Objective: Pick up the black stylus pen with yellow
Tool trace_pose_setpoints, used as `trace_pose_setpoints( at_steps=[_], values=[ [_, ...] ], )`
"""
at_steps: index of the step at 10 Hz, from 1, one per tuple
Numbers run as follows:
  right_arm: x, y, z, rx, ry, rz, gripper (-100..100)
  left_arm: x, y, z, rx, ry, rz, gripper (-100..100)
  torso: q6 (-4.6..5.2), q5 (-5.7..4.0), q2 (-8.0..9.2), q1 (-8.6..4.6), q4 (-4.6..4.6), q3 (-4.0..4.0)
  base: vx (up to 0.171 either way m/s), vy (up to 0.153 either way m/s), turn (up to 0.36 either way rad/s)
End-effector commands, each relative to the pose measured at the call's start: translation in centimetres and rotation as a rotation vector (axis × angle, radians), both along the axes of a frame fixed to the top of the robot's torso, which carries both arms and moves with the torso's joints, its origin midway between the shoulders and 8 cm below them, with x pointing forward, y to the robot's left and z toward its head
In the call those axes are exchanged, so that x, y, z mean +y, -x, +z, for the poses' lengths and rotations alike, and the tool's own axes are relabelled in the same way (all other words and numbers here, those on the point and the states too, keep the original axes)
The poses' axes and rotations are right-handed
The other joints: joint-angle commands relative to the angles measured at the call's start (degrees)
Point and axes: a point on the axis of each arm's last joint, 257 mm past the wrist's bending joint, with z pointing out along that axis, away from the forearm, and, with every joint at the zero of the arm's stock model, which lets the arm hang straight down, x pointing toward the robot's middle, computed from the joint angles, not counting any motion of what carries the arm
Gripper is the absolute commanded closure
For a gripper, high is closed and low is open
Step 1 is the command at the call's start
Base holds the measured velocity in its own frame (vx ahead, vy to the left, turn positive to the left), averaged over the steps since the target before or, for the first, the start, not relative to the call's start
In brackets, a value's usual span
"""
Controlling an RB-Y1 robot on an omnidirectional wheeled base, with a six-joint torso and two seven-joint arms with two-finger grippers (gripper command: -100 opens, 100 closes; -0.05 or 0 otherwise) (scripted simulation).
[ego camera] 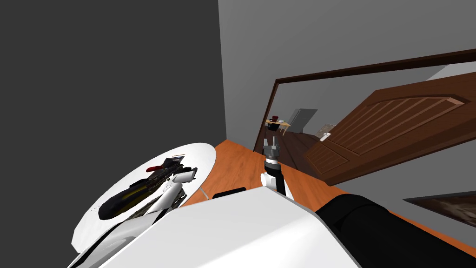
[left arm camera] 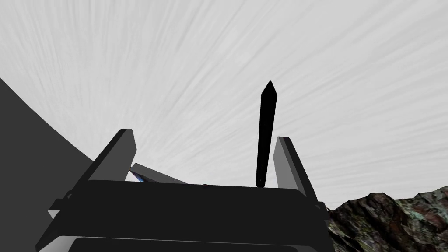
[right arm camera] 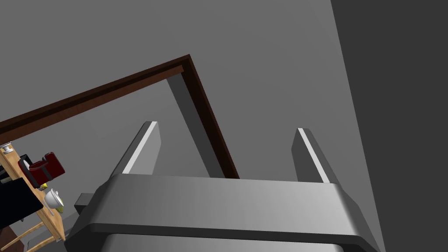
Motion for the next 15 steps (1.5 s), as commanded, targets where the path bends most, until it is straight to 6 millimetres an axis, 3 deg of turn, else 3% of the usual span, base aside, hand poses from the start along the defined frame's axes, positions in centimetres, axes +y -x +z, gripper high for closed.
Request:
trace_pose_setpoints(
  at_steps=[1,6,11,15],
  values=[
    [0.0,0.0,0.0,0.000,0.000,0.000,0,0.2,1.3,-1.0,0.046,0.006,0.014,-100,0.00,0.00,0.00,0.00,0.00,0.00,0.022,0.003,-0.021],
    [0.0,0.0,0.0,0.000,0.000,0.000,0,0.4,3.3,-2.3,0.141,0.026,0.045,-100,0.00,0.00,0.04,0.01,0.01,0.02,0.022,0.006,-0.019],
    [0.0,0.0,0.0,0.000,0.000,0.000,0,0.0,7.2,-4.1,0.295,0.069,0.101,-100,-0.02,0.01,-0.03,0.05,-0.01,-0.02,0.041,0.016,-0.032],
    [0.0,0.0,0.0,0.000,0.000,0.000,0,-0.1,8.0,-4.4,0.324,0.078,0.112,-100,-0.02,0.01,0.02,0.02,0.00,0.00,0.025,0.010,-0.012]
  ],
)
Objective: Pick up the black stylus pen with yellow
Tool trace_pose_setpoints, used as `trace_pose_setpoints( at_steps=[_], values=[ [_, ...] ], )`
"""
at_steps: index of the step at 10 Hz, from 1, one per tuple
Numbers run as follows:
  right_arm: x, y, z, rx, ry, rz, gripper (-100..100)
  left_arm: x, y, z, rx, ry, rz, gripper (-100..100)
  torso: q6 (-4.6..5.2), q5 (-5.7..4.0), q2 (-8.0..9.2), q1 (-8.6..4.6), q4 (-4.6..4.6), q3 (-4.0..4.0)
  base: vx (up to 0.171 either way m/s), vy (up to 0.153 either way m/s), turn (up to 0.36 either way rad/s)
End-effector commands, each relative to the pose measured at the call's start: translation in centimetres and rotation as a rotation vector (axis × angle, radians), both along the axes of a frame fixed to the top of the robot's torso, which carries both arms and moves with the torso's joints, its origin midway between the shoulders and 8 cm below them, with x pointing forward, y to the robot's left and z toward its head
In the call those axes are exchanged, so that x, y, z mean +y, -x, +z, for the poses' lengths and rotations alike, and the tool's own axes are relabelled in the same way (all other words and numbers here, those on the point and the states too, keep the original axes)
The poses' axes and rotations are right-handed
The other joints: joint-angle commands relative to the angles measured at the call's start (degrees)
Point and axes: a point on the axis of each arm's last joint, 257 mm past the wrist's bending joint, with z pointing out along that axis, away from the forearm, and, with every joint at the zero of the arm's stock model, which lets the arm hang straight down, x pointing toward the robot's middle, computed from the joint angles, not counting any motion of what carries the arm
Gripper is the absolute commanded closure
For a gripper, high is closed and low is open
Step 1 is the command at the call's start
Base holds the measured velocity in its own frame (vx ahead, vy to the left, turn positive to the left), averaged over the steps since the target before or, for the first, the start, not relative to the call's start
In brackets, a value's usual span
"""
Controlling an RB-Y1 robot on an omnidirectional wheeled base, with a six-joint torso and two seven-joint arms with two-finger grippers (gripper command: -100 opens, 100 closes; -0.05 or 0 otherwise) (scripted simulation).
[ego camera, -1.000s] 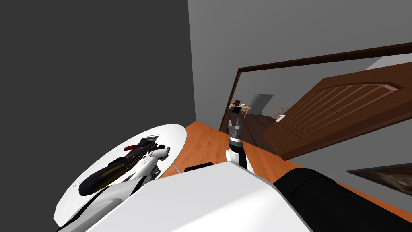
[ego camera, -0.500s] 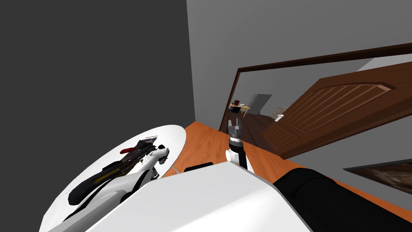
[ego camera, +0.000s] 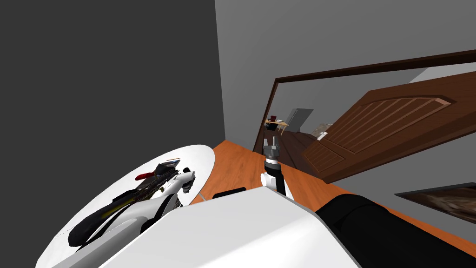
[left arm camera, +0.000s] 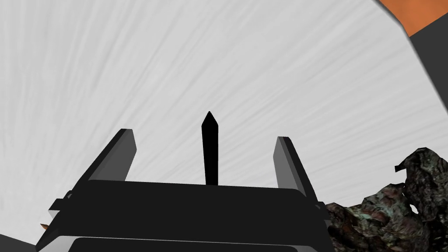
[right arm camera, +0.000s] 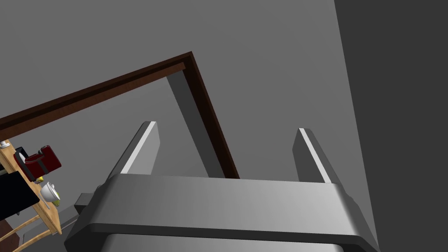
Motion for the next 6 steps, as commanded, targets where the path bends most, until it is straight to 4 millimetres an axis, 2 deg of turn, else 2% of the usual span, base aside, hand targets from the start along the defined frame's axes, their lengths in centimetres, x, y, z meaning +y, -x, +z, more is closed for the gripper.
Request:
trace_pose_setpoints(
  at_steps=[1,2,3,4,5,6],
  values=[
    [0.0,0.0,0.0,0.000,0.000,0.000,0,-0.2,0.7,-0.3,0.025,0.009,0.010,-100,0.00,0.00,0.00,0.00,0.00,0.00,0.017,0.008,-0.015],
    [0.0,0.0,0.0,0.000,0.000,0.000,0,-0.3,1.3,-0.4,0.043,0.015,0.017,-100,0.01,0.00,-0.01,0.01,0.00,0.00,0.034,0.020,-0.028],
    [0.0,0.0,0.0,0.000,0.000,0.000,0,-0.3,0.8,-0.3,0.030,0.011,0.012,-100,0.01,0.01,-0.06,0.05,-0.01,-0.03,0.017,0.011,-0.007],
    [0.0,0.0,0.0,0.000,0.000,0.000,0,-0.3,0.9,-0.3,0.033,0.012,0.013,0,0.00,0.01,-0.02,0.03,0.00,-0.01,0.000,0.000,0.000],
    [0.0,0.0,0.0,0.000,0.000,0.000,0,-0.7,1.9,-1.3,0.032,0.011,0.014,-100,0.00,0.00,0.03,0.00,0.01,0.02,0.043,0.029,-0.009],
    [0.0,0.0,0.0,0.000,0.000,0.000,0,-0.7,1.1,-0.9,0.015,0.010,0.009,-100,-0.01,0.02,-0.05,0.08,-0.01,-0.02,0.048,0.031,-0.004]
  ],
)
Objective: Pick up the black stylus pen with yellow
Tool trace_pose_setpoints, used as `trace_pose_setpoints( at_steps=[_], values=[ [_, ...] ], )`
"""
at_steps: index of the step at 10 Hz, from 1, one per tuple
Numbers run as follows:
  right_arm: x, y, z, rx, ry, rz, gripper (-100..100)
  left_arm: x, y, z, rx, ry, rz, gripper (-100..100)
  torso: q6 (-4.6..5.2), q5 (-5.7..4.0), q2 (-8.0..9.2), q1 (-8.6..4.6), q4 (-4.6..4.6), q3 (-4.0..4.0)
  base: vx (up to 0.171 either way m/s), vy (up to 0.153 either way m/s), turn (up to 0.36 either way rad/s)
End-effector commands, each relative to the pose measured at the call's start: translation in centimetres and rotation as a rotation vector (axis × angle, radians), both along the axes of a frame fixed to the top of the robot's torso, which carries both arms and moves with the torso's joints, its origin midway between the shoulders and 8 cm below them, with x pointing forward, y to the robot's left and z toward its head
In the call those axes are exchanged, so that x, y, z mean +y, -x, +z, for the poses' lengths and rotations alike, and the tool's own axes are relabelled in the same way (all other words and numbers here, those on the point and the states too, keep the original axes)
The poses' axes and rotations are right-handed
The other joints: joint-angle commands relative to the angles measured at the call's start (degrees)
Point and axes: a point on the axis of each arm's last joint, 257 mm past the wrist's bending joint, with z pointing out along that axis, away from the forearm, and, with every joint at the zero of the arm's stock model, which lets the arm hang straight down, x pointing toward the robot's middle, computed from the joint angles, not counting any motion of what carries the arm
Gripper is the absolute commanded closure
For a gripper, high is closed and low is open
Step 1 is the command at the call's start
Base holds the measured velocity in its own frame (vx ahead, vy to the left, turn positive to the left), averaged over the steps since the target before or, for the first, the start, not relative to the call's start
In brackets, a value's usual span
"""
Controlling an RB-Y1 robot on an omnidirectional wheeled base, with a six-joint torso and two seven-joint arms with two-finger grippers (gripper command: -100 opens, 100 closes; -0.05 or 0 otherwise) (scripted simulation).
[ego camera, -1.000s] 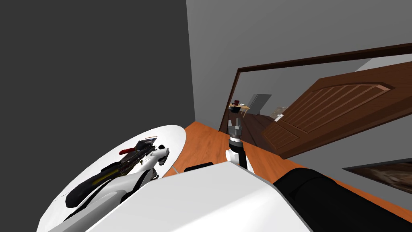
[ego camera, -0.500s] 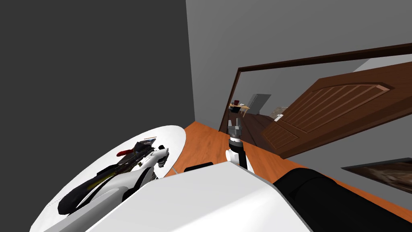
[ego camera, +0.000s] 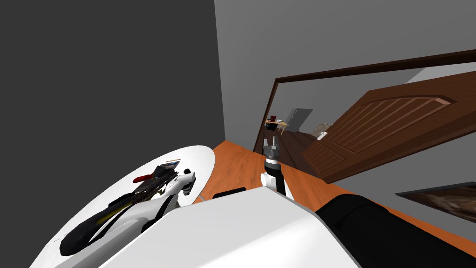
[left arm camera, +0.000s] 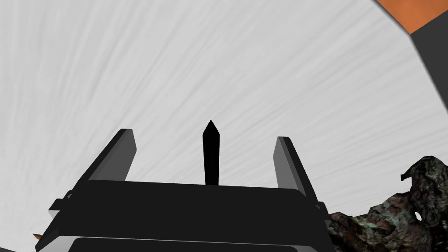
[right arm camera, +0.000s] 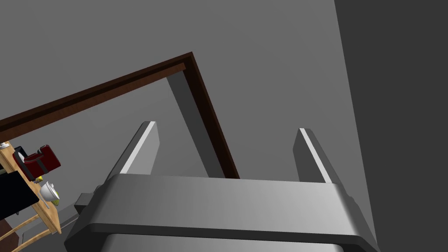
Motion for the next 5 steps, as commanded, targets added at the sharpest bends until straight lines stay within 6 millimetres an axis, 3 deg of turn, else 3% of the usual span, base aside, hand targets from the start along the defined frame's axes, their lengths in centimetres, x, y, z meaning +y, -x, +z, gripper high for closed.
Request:
trace_pose_setpoints(
  at_steps=[1,5],
  values=[
    [0.0,0.0,0.0,0.000,0.000,0.000,0,0.1,0.4,-0.3,0.005,0.000,0.001,-100,0.00,0.00,0.00,0.00,0.00,0.00,0.023,0.014,-0.005],
    [0.0,0.0,0.0,0.000,0.000,0.000,0,-0.5,2.0,-1.7,0.005,0.000,0.002,-100,-0.01,0.00,0.01,-0.01,0.00,0.00,0.039,0.023,-0.004]
  ],
)
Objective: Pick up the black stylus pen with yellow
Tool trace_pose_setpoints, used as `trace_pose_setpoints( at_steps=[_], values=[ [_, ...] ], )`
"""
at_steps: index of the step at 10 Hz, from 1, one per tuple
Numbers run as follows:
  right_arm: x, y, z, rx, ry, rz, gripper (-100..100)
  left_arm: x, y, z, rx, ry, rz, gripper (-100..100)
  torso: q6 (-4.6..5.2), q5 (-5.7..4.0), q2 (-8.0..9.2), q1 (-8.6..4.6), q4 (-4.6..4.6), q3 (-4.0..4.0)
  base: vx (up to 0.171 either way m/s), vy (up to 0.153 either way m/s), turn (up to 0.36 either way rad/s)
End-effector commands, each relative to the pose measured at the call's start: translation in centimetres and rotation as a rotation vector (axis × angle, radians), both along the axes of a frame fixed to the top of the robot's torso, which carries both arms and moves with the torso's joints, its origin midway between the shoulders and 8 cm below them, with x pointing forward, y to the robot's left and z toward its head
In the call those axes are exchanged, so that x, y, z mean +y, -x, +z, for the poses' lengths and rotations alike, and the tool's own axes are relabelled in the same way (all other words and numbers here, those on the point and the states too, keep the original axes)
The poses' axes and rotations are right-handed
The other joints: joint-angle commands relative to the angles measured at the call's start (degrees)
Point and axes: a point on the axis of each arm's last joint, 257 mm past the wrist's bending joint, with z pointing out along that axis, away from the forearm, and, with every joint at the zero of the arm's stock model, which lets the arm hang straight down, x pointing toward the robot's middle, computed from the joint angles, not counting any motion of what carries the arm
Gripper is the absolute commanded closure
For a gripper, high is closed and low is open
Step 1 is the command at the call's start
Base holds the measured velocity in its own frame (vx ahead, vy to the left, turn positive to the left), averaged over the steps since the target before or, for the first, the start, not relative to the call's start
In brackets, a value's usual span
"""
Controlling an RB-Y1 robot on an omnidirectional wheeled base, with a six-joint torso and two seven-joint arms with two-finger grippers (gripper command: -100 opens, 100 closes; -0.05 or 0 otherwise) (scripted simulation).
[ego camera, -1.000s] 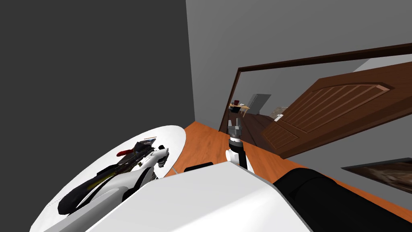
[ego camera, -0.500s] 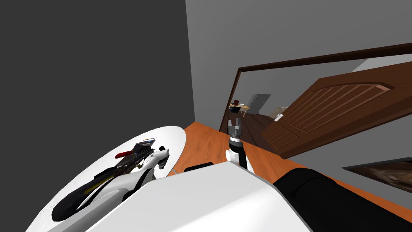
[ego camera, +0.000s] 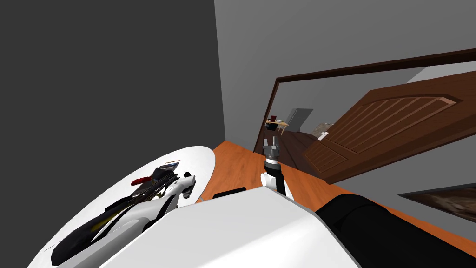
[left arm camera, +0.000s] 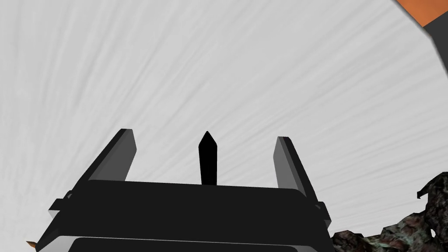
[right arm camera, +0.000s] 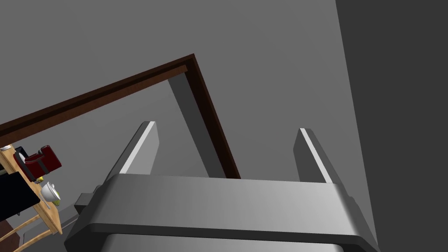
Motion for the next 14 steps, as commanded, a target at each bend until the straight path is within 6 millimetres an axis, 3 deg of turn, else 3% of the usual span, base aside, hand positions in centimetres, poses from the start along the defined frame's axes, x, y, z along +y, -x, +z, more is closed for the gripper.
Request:
trace_pose_setpoints(
  at_steps=[1,2,6,7,8,13,14],
  values=[
    [0.0,0.0,0.0,0.000,0.000,0.000,0,0.0,0.0,0.0,0.000,0.000,0.000,-100,0.00,0.00,0.00,0.00,0.00,0.00,0.008,0.007,0.001],
    [0.0,0.0,0.0,0.000,0.000,0.000,0,0.0,0.0,0.0,0.001,0.000,0.001,100,0.01,0.02,0.00,0.04,0.00,-0.01,0.000,0.000,0.000],
    [0.0,0.0,0.0,0.000,0.000,0.000,0,0.0,0.1,0.0,0.002,0.000,0.002,100,0.04,0.05,-0.01,0.07,0.01,0.00,0.000,0.000,0.000],
    [0.0,0.0,0.0,0.000,0.000,0.000,0,0.0,0.1,0.0,0.002,0.000,0.002,0,0.04,0.05,-0.01,0.07,0.01,0.00,0.000,0.000,0.000],
    [0.0,0.0,0.0,0.000,0.000,0.000,0,0.3,-0.7,0.6,0.000,0.000,0.001,100,0.03,0.05,-0.01,0.07,0.01,0.00,-0.031,-0.015,0.003],
    [0.0,0.0,0.0,0.000,0.000,0.000,0,0.5,-1.8,1.6,-0.001,-0.001,0.000,100,0.04,0.01,0.19,-0.08,0.05,0.11,-0.036,-0.023,0.003],
    [0.0,0.0,0.0,0.000,0.000,0.000,0,0.5,-1.8,1.6,0.000,-0.001,-0.001,0,0.03,0.02,0.11,-0.02,0.03,0.07,0.000,0.000,0.000]
  ],
)
